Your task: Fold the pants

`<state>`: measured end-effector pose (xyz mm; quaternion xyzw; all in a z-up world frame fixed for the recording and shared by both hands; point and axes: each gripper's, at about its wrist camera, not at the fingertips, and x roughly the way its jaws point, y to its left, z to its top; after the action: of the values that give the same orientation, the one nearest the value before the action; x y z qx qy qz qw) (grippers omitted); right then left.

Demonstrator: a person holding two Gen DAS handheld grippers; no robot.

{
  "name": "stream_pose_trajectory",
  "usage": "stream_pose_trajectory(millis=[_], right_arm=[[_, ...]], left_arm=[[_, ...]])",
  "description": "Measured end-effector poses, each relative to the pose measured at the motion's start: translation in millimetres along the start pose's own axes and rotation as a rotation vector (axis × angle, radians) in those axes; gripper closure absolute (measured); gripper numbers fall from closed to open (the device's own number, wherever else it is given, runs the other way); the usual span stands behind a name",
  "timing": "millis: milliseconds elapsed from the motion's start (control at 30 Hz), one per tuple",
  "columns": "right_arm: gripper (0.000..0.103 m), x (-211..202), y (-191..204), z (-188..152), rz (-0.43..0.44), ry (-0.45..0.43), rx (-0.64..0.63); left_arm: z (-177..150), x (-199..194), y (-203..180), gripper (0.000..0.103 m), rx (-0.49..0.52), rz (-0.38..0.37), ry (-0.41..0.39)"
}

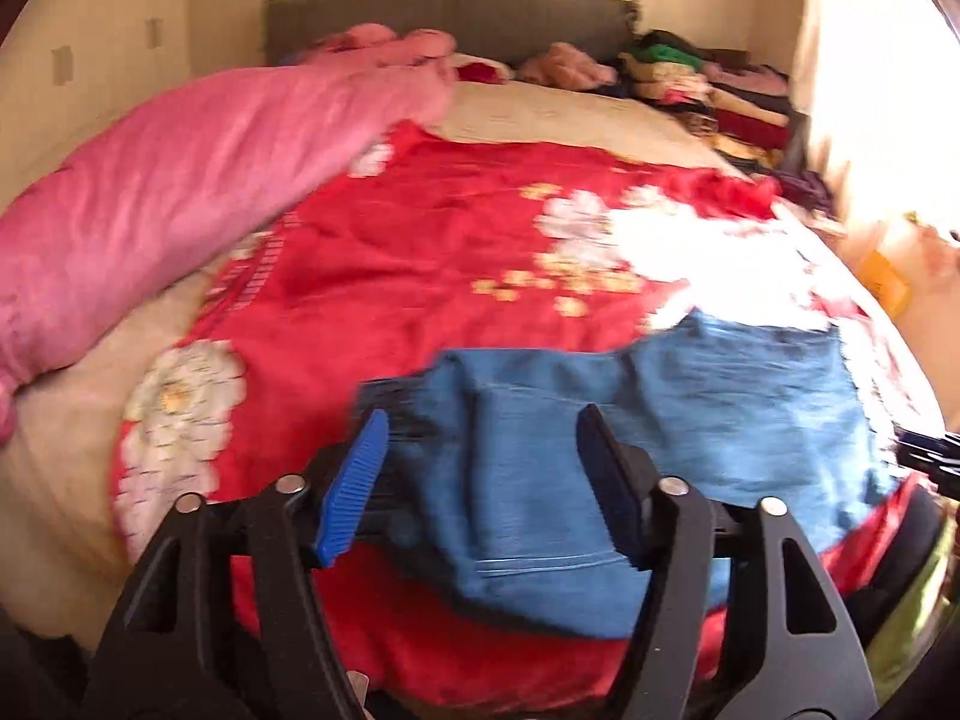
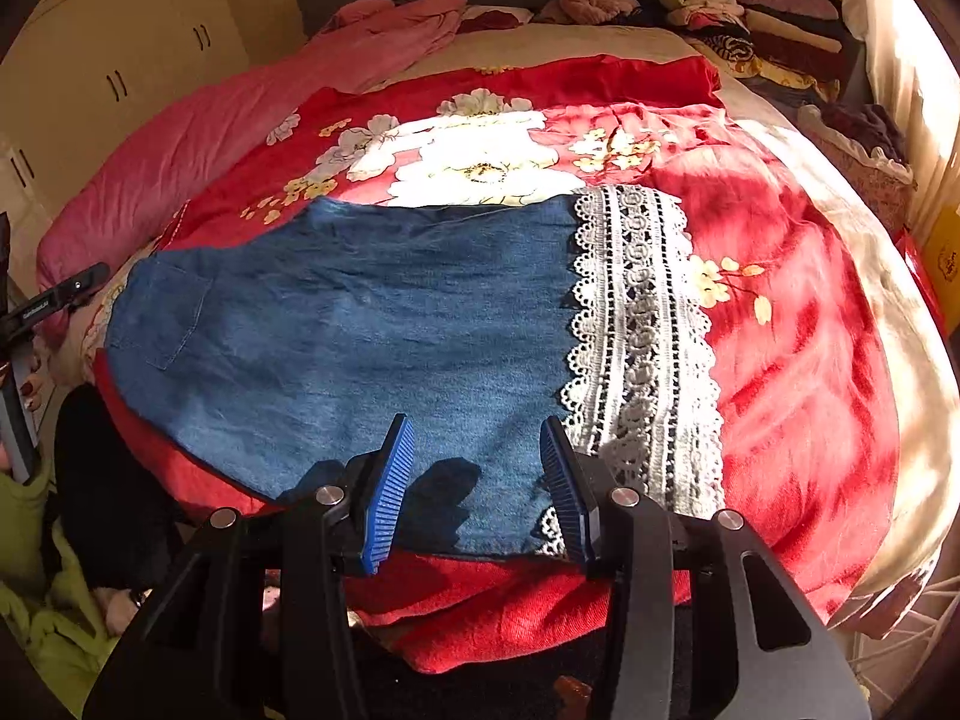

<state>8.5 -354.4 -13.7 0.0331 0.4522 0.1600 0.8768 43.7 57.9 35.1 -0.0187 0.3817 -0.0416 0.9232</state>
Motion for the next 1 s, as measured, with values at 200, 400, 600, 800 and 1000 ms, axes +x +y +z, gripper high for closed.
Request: stream_pose_trajectory(millis=[200, 400, 600, 800, 1000], right_arm=[[0.060, 19.8, 5.9, 22.1, 0.031, 0.006, 0.009], [0.060, 37.3, -3.7, 33.0, 0.035, 0.005, 0.062], [0.060, 54.6, -19.8, 21.8, 0.024, 0.026, 0.141], [0.060, 58.8, -23.0, 16.1, 0.031, 0.018, 0.146], [0.060, 58.4, -24.1, 16.6, 0.035, 0.026, 0.147]], left_arm=[[15.9, 27.4, -68.7, 0.038, 0.148, -0.128, 0.024], [49.2, 89.4, -105.5, 0.038, 0.190, -0.215, 0.104], [59.9, 168.3, -117.3, 0.038, 0.176, -0.240, 0.256], [53.2, 180.4, -125.2, 0.100, 0.133, -0.319, 0.256], [61.3, 184.1, -121.6, 0.101, 0.152, -0.262, 0.232]])
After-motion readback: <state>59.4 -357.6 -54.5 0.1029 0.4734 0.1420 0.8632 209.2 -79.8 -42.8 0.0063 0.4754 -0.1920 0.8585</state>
